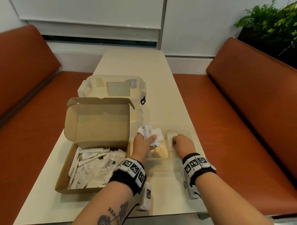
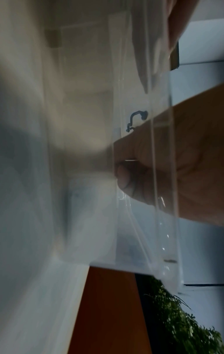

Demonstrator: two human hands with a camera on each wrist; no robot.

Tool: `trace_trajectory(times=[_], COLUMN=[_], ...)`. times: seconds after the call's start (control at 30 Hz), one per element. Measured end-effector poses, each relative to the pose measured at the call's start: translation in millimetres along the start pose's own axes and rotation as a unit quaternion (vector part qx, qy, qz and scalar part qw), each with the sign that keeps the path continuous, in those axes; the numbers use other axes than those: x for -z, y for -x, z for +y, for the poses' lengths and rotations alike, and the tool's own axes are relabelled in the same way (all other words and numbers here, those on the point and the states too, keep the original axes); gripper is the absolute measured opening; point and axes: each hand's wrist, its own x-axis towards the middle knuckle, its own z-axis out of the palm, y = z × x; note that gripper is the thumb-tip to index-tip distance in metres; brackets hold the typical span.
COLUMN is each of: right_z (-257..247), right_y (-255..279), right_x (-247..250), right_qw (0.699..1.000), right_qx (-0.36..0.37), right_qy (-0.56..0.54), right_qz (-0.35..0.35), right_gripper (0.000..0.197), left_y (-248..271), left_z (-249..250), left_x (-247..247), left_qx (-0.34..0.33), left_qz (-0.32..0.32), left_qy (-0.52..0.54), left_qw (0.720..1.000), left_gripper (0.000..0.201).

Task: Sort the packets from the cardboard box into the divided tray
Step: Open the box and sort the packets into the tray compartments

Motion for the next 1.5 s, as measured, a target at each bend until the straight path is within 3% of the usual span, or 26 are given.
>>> trace_trajectory(times=[0.4, 0.5, 0.6, 0.7, 0.8, 0.93, 1.03, 1.1, 1.27, 1.5], right_z=[0, -3, -16, -26, -23, -2, 8, 6, -1, 4], right_y=[-2, 0, 4, 5, 2, -3, -3, -4, -10, -10], right_x=[-3, 4, 15, 21, 23, 30, 32, 29, 18, 5], right_qw=[0.999, 0.987, 0.939, 0.920, 0.911, 0.938, 0.983, 0.996, 0.998, 0.998], right_qx=[-0.032, -0.041, -0.034, -0.006, -0.013, -0.052, -0.050, -0.029, 0.001, 0.022], right_qy=[-0.029, -0.139, -0.334, -0.392, -0.409, -0.322, -0.166, -0.088, 0.025, 0.052], right_qz=[0.000, 0.064, 0.071, 0.019, 0.042, 0.120, 0.056, 0.004, -0.062, -0.009], right_gripper=[0.021, 0.016, 0.038, 0.019, 0.011, 0.009, 0.014, 0.017, 0.026, 0.020], left_y=[0, -1, -1, -1, -1, -2, -3, -3, -3, -4], left_z=[-1, -1, -2, -3, -4, -3, -2, -3, -2, -2], left_x=[-1, -1, -2, -3, -2, -2, -2, -1, -1, -2], left_qx=[-0.003, -0.005, -0.012, -0.010, -0.013, -0.015, -0.005, -0.002, -0.005, -0.003], left_qz=[-0.003, 0.000, -0.001, -0.009, -0.013, -0.014, -0.020, -0.024, -0.030, -0.029], left_qy=[-0.015, -0.019, -0.021, -0.021, -0.021, 0.010, 0.022, 0.017, 0.021, 0.015], left_qw=[1.000, 1.000, 1.000, 1.000, 1.000, 1.000, 1.000, 1.000, 0.999, 0.999], left_gripper=[0.033, 0.036, 0.037, 0.036, 0.035, 0.020, 0.010, 0.011, 0.010, 0.011])
